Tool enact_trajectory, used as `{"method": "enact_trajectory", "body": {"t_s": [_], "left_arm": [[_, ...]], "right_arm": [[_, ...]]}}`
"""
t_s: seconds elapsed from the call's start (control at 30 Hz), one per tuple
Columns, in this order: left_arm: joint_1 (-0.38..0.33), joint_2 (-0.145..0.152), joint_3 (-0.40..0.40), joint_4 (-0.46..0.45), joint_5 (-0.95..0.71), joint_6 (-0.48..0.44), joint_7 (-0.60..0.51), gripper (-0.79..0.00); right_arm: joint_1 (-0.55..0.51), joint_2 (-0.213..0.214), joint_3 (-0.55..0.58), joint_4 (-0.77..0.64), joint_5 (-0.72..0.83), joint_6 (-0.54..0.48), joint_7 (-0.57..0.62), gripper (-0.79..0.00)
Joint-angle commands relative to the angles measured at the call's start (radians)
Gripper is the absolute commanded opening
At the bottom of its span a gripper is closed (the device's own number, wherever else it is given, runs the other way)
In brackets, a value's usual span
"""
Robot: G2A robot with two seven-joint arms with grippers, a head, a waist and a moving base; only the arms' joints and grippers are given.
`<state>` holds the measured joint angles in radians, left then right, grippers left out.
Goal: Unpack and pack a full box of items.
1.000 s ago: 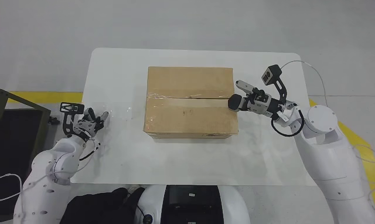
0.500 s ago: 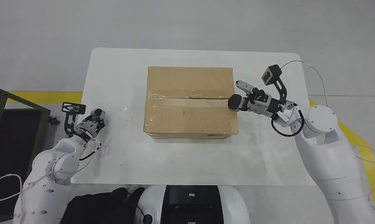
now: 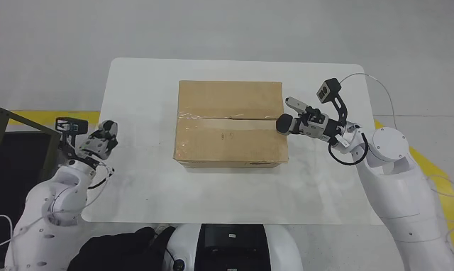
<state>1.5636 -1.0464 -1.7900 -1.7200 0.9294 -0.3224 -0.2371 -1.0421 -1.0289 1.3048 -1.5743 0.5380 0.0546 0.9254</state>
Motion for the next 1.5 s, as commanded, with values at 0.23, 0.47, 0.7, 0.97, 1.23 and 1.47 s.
{"method": "enact_trajectory", "body": {"t_s": [0.23,0.47,0.7,0.97,1.23,1.47], "left_arm": [[-0.04,0.003,-0.026,-0.098,-0.099,-0.058,-0.015,-0.785],[-0.111,0.006,-0.015,-0.138,-0.279,-0.125,-0.095,-0.785],[-0.145,0.016,-0.063,-0.165,-0.386,-0.137,-0.194,-0.785],[-0.087,0.024,-0.192,-0.231,-0.36,-0.079,-0.213,-0.785],[-0.016,0.037,-0.313,-0.262,-0.33,-0.071,-0.36,-0.785],[-0.016,0.059,-0.362,-0.2,-0.722,-0.277,-0.559,-0.785]], "right_arm": [[0.0,0.0,0.0,0.0,0.0,0.0,0.0,0.0],[0.0,0.0,0.0,0.0,0.0,0.0,0.0,0.0],[0.0,0.0,0.0,0.0,0.0,0.0,0.0,0.0],[0.0,0.0,0.0,0.0,0.0,0.0,0.0,0.0],[0.0,0.0,0.0,0.0,0.0,0.0,0.0,0.0],[0.0,0.0,0.0,0.0,0.0,0.0,0.0,0.0]]}}
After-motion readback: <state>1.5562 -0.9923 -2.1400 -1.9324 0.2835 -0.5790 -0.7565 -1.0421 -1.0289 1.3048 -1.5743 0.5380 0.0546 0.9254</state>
